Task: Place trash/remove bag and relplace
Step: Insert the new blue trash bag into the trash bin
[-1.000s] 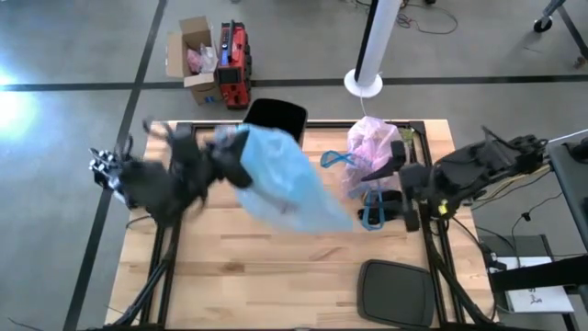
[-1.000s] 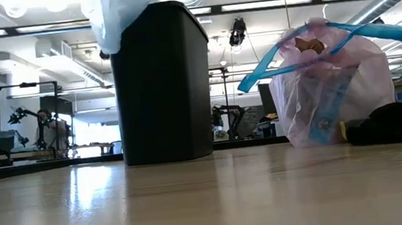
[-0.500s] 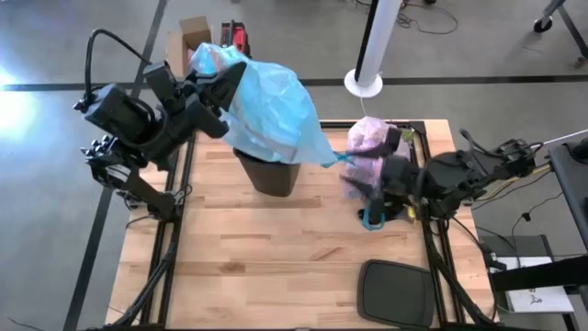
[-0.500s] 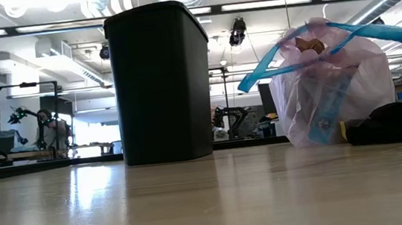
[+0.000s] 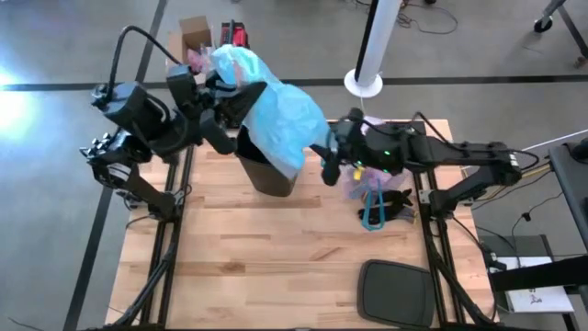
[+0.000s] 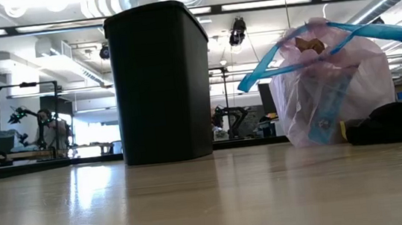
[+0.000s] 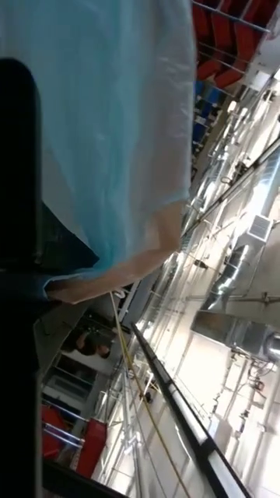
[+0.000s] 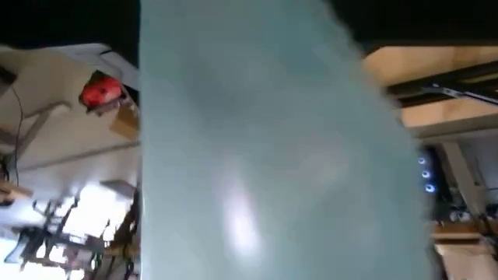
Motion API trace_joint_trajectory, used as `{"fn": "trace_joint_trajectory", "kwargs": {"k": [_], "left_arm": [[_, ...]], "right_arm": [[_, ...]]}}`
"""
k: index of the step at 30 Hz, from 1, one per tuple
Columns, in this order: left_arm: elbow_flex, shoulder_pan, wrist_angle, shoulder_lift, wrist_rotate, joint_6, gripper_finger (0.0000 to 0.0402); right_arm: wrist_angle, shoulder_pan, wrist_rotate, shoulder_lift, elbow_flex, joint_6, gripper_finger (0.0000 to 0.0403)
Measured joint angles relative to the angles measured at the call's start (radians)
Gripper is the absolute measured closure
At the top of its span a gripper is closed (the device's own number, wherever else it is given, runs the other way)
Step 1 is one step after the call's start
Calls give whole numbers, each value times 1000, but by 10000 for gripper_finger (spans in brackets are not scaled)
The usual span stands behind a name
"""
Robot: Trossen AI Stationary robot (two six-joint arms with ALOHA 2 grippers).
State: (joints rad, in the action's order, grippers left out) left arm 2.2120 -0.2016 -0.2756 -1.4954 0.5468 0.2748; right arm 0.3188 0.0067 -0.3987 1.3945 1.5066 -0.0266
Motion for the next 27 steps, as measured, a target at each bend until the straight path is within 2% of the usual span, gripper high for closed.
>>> {"fn": "trace_joint_trajectory", "kwargs": {"k": [5,6,8,13,20,27], "left_arm": [[-15,11,-59,29,1,45,397],[-21,16,-62,28,0,56,397],[-38,25,-73,23,-16,81,397],[-92,64,-46,3,-145,169,397],[-172,147,153,-31,-324,245,397],[-258,179,296,-47,-355,351,397]], "right_arm": [[-138,-9,163,64,5,53,378],[-164,-10,195,81,14,78,390],[-186,-9,246,114,41,120,391],[-174,-22,247,207,143,188,390],[-99,-61,237,349,328,273,399],[52,-110,16,425,441,221,399]]}}
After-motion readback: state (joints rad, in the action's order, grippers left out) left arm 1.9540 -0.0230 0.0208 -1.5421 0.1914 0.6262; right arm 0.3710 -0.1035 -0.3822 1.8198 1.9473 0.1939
